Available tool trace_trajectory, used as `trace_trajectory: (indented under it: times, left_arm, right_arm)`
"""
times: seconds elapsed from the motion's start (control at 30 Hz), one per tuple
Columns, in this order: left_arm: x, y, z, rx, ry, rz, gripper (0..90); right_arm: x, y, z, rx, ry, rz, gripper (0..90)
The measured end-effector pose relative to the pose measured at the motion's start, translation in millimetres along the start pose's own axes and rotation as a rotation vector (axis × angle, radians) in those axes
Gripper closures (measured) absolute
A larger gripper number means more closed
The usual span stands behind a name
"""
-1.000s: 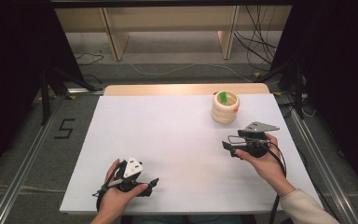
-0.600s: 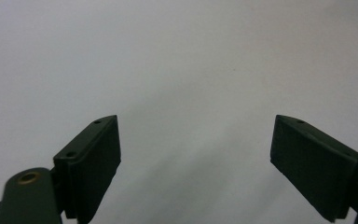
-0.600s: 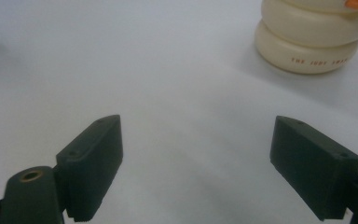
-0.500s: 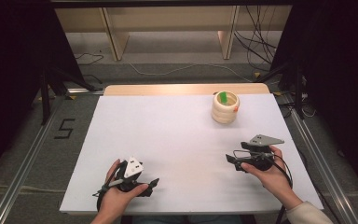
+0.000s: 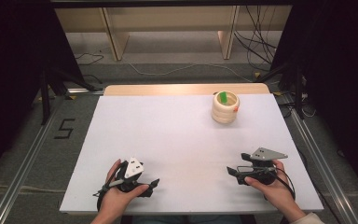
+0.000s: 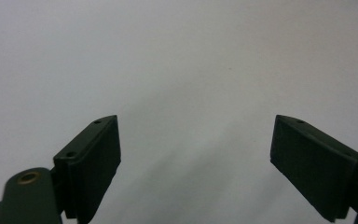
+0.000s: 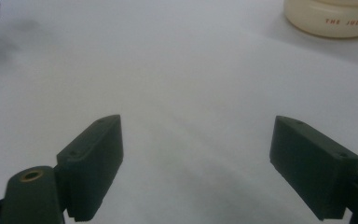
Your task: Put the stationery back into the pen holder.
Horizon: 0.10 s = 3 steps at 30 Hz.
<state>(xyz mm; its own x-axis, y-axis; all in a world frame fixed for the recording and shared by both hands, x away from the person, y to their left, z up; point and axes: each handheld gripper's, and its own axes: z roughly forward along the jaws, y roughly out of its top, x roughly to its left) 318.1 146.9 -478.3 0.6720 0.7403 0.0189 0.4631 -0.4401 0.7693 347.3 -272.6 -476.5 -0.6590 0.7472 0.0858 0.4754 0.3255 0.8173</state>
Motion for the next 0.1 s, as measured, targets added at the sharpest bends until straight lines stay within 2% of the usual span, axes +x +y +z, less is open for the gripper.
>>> trace_trajectory:
  times: [0.1]
  left_arm:
    - [-5.0, 1.9, 2.0, -0.004, -0.024, -0.002, 15.9]
  right_arm:
    - [-0.2, -2.5, -0.9, 0.003, 0.000, 0.001, 18.2]
